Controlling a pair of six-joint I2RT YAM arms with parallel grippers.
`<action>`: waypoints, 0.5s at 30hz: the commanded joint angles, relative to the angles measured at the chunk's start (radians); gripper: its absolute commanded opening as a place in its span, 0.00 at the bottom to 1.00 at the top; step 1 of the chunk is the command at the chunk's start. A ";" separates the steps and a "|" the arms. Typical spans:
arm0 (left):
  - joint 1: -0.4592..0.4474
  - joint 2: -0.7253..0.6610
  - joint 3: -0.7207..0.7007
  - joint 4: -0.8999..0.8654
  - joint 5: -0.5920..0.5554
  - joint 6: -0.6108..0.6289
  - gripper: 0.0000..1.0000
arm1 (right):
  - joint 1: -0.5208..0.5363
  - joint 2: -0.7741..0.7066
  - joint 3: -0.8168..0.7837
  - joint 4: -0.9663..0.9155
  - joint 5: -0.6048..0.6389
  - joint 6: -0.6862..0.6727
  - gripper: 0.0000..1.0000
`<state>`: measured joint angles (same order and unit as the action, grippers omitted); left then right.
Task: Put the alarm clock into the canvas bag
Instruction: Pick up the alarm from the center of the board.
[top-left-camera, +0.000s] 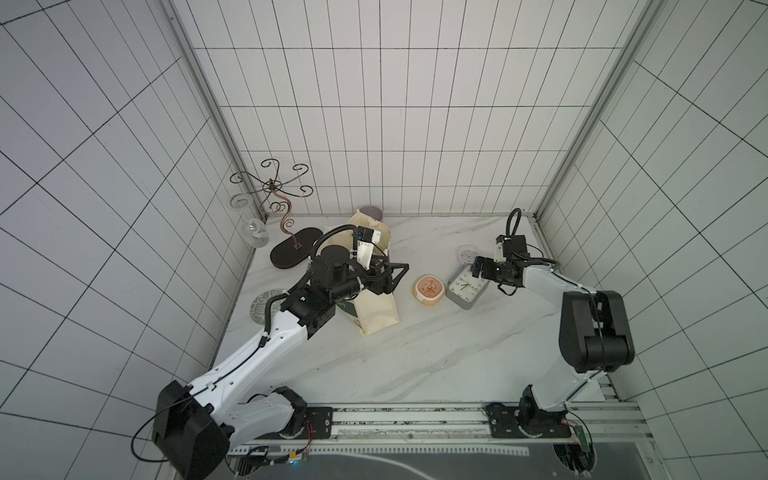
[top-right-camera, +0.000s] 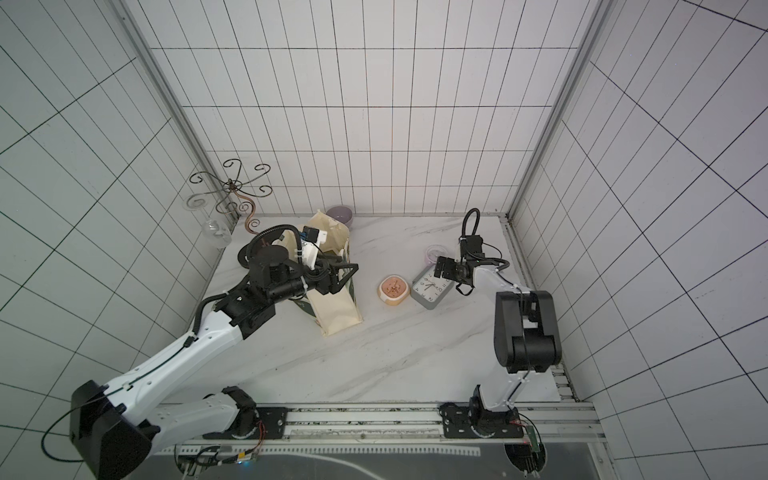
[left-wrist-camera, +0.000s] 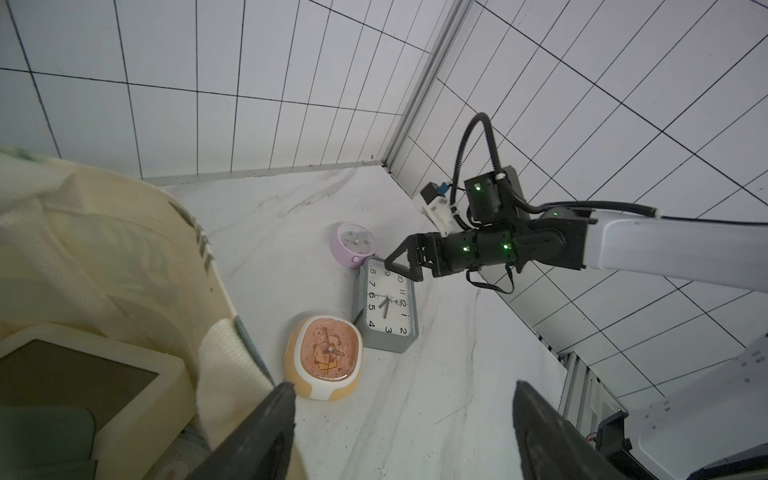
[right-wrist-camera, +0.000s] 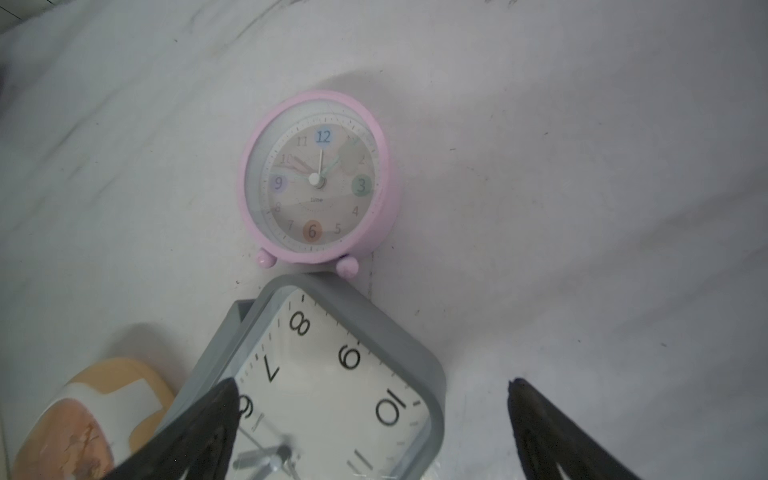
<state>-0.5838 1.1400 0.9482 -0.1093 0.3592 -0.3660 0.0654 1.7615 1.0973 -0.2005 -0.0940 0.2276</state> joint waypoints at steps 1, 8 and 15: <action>-0.002 -0.022 -0.017 0.039 -0.024 0.023 0.80 | 0.043 0.073 0.185 -0.039 0.068 -0.042 1.00; -0.002 -0.050 -0.079 0.126 0.011 0.011 0.82 | 0.080 0.203 0.333 -0.056 0.102 -0.051 1.00; -0.002 -0.029 -0.078 0.145 0.015 -0.001 0.87 | 0.086 0.317 0.491 -0.102 0.171 -0.062 1.00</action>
<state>-0.5854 1.1065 0.8749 -0.0032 0.3649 -0.3672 0.1490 2.0533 1.4902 -0.2581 0.0269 0.1783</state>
